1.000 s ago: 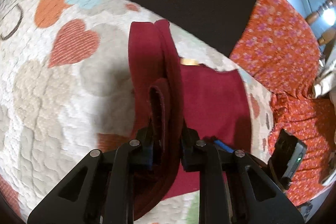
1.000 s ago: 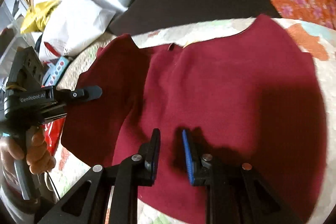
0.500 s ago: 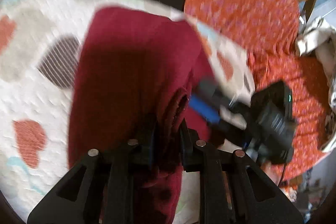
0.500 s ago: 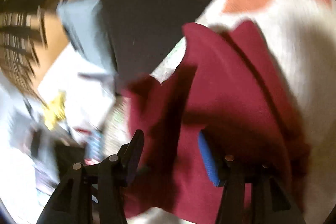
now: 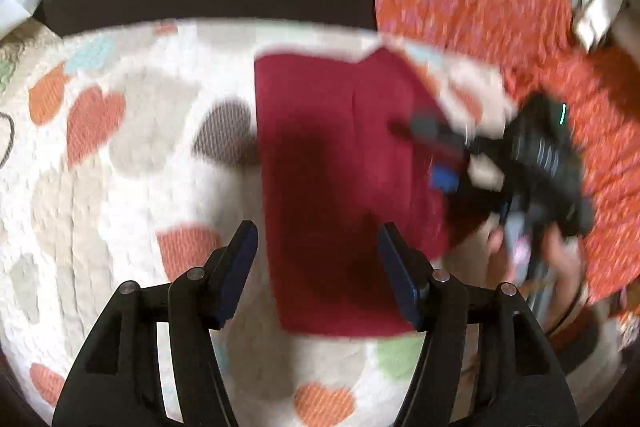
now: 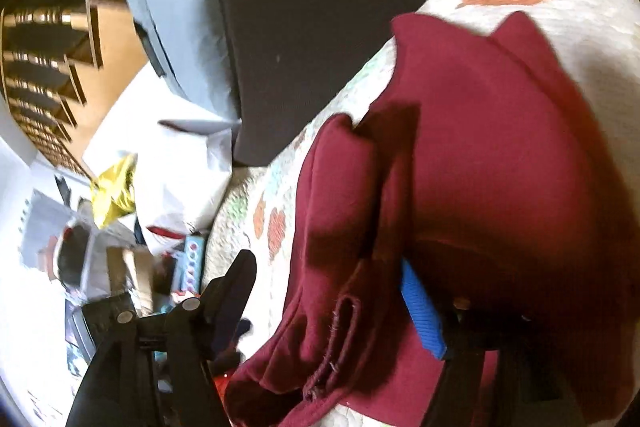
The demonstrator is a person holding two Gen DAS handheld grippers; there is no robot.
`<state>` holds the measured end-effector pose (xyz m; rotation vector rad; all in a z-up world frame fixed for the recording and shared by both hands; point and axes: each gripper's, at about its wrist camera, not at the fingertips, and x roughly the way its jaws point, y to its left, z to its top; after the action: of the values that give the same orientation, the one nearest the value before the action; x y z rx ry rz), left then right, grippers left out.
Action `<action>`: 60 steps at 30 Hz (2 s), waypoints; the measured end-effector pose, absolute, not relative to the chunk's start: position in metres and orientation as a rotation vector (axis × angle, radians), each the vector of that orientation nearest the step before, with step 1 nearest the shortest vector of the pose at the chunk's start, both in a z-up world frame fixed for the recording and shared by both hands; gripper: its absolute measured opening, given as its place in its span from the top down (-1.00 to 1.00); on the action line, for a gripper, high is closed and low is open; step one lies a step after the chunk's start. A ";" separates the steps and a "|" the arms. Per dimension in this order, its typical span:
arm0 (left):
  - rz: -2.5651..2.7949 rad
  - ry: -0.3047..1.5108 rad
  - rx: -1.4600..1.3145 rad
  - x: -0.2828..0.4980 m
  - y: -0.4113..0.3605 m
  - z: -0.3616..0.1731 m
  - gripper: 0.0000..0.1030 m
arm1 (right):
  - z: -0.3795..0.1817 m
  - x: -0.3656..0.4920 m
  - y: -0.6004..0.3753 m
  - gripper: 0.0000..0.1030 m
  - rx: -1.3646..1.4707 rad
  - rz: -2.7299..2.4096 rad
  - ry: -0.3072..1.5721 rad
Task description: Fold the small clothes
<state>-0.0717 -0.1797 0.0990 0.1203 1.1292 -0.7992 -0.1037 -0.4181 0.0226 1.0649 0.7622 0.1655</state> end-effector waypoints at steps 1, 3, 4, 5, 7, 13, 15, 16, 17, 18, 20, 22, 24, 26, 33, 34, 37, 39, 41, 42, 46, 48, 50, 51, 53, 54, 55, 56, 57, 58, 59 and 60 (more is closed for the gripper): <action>-0.814 1.143 0.123 -0.076 -0.179 0.093 -0.22 | 0.023 -0.096 -0.412 -0.36 1.038 0.161 0.788; -0.858 1.174 0.126 -0.088 -0.178 0.083 -0.22 | 0.023 -0.082 -0.404 -0.22 0.970 0.168 0.839; -0.877 1.197 0.124 -0.091 -0.184 0.079 -0.22 | 0.024 -0.075 -0.399 0.01 0.907 0.159 0.867; -0.906 1.228 0.114 -0.094 -0.189 0.075 -0.22 | 0.027 -0.071 -0.396 0.63 0.842 0.144 0.890; -0.970 1.264 0.073 -0.102 -0.203 0.075 -0.22 | 0.036 -0.070 -0.397 0.65 0.765 0.127 0.895; -1.133 1.192 0.026 -0.117 -0.220 0.108 -0.22 | 0.098 -0.074 -0.414 0.67 0.440 0.105 0.888; -1.117 1.151 0.025 -0.115 -0.216 0.116 -0.22 | 0.102 -0.067 -0.425 0.67 0.332 0.027 0.923; -1.095 1.134 0.033 -0.113 -0.214 0.117 -0.22 | 0.101 -0.063 -0.431 0.67 0.287 -0.016 0.935; -1.064 1.119 0.042 -0.111 -0.211 0.115 -0.22 | 0.095 -0.056 -0.440 0.67 0.272 -0.047 0.954; -1.032 1.117 0.048 -0.109 -0.209 0.111 -0.22 | 0.090 -0.052 -0.444 0.67 0.282 -0.052 0.961; -0.979 1.135 0.063 -0.100 -0.210 0.100 -0.22 | 0.070 -0.041 -0.454 0.65 0.348 -0.036 0.986; -0.929 1.151 0.052 -0.093 -0.209 0.091 -0.22 | 0.052 -0.039 -0.460 0.53 0.396 -0.041 1.027; -0.904 1.163 0.031 -0.083 -0.210 0.084 -0.22 | 0.059 -0.049 -0.464 0.37 0.390 -0.074 1.016; -0.891 1.159 0.038 -0.082 -0.212 0.085 -0.22 | 0.079 -0.069 -0.467 0.37 0.362 -0.110 0.975; -0.850 1.141 0.125 -0.086 -0.231 0.077 -0.22 | 0.097 -0.115 -0.414 0.36 0.287 0.030 0.996; -0.847 1.149 0.137 -0.089 -0.233 0.072 -0.22 | 0.084 -0.117 -0.407 0.36 0.226 -0.007 1.026; -0.841 1.176 0.164 -0.096 -0.239 0.055 -0.22 | 0.055 -0.124 -0.410 0.36 0.224 -0.074 1.075; -0.844 1.174 0.174 -0.098 -0.241 0.052 -0.22 | 0.052 -0.132 -0.423 0.36 0.329 -0.066 1.047; -0.837 1.142 0.187 -0.101 -0.239 0.059 -0.22 | 0.062 -0.140 -0.433 0.36 0.410 -0.068 1.016; -0.831 1.119 0.192 -0.101 -0.238 0.064 -0.22 | 0.069 -0.144 -0.435 0.36 0.436 -0.070 0.997; -0.784 1.026 0.214 -0.104 -0.236 0.077 -0.22 | 0.089 -0.158 -0.430 0.20 0.449 -0.032 0.944; -0.763 0.997 0.227 -0.105 -0.233 0.079 -0.22 | 0.086 -0.156 -0.423 0.04 0.443 -0.035 0.963; -0.752 0.982 0.237 -0.105 -0.233 0.080 -0.22 | 0.072 -0.150 -0.418 0.05 0.438 -0.060 1.008; -0.748 0.977 0.244 -0.105 -0.234 0.080 -0.22 | 0.065 -0.150 -0.416 0.27 0.445 -0.057 1.021; -0.738 0.959 0.259 -0.105 -0.234 0.081 -0.22 | 0.063 -0.150 -0.414 0.53 0.444 -0.043 1.000; -0.735 0.954 0.260 -0.105 -0.233 0.082 -0.22 | 0.066 -0.152 -0.412 0.72 0.427 -0.044 0.979; -0.735 0.954 0.258 -0.105 -0.232 0.083 -0.22 | 0.071 -0.155 -0.409 0.74 0.397 -0.047 0.955; -0.736 0.956 0.250 -0.104 -0.231 0.083 -0.22 | 0.078 -0.157 -0.408 0.79 0.358 -0.061 0.935; -0.738 0.959 0.241 -0.103 -0.231 0.083 -0.22 | 0.080 -0.159 -0.408 0.80 0.344 -0.065 0.928; -0.737 0.959 0.238 -0.102 -0.231 0.083 -0.22 | 0.080 -0.159 -0.409 0.80 0.335 -0.069 0.931; -0.734 0.958 0.238 -0.102 -0.232 0.082 -0.22 | 0.073 -0.156 -0.413 0.80 0.338 -0.080 0.956; -0.730 0.957 0.239 -0.101 -0.232 0.082 -0.22 | 0.066 -0.153 -0.415 0.80 0.349 -0.088 0.981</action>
<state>-0.1013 -0.2320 0.0820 0.2391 0.9574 -0.7298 -0.1535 -0.4152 0.0657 0.3490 0.9811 -0.0879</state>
